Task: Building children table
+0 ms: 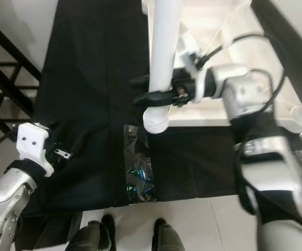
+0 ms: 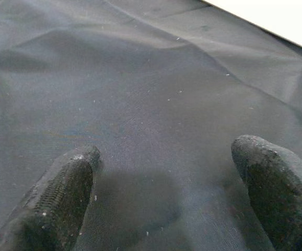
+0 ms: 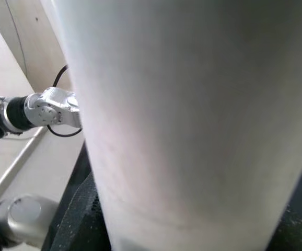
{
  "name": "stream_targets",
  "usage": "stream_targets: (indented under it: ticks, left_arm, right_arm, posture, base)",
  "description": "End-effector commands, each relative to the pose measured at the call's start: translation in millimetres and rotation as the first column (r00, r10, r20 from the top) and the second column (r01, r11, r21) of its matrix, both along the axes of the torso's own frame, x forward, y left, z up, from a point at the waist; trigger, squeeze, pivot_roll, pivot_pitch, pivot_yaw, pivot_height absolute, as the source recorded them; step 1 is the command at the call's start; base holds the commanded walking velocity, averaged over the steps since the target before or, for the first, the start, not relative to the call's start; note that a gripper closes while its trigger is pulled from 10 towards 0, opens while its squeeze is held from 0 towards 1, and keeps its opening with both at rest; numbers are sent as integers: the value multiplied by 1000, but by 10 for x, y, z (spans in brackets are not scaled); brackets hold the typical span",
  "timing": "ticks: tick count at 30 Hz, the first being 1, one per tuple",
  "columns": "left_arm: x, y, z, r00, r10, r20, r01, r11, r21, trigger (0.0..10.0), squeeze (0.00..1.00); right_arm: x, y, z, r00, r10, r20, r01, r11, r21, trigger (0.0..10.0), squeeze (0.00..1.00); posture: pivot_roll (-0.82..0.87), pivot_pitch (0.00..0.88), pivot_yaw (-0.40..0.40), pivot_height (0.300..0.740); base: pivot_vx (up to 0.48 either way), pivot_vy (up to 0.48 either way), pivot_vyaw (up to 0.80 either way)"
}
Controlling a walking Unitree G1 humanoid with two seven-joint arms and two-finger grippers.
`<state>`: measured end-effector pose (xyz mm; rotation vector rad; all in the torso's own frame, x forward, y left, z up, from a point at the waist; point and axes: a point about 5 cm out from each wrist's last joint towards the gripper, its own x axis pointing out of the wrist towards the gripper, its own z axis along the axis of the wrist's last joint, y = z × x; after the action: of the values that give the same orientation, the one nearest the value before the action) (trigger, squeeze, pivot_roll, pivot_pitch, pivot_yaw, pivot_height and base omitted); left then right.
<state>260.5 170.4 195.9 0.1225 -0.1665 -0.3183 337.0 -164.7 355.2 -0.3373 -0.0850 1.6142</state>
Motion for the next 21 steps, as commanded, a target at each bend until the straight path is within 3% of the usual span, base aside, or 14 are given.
stream_targets:
  ticks: [1, 4, 10, 17, 21]
  left_arm:
    - [-45, 20, 17, 1000, -3, -7, 4, 1000, 20, 10000, 0]
    - [-47, 23, 52, 1000, -7, -8, 7, 1000, 17, 10000, 0]
    - [-42, 32, 64, 1000, -14, -17, 14, 1000, 17, 10000, 0]
    - [-22, 11, 79, 999, -29, -25, 29, 1000, 4, 10000, 0]
    - [-24, 1, 85, 999, -31, -26, 32, 999, 12, 10000, 0]
  right_arm:
    - [-13, 65, 14, 998, 32, 46, -30, 999, -40, 10000, 0]
    - [99, 83, -82, 996, -11, 94, 20, 995, -100, 10000, 0]
    - [147, 134, -131, 993, -11, 116, 25, 992, -121, 10000, 0]
    - [157, 252, -269, 998, 36, 47, -30, 992, -123, 10000, 0]
    - [60, 330, -247, 992, 117, -42, -120, 990, -72, 10000, 0]
  posture:
    - [-41, 501, 1, 740]
    - [-34, 505, 6, 740]
    - [-28, 505, 12, 740]
    - [-32, 502, 18, 740]
    - [-28, 492, 18, 740]
  base:
    - [0, 0, 0]
    - [0, 0, 0]
    - [0, 0, 0]
    - [0, 0, 0]
    - [0, 0, 0]
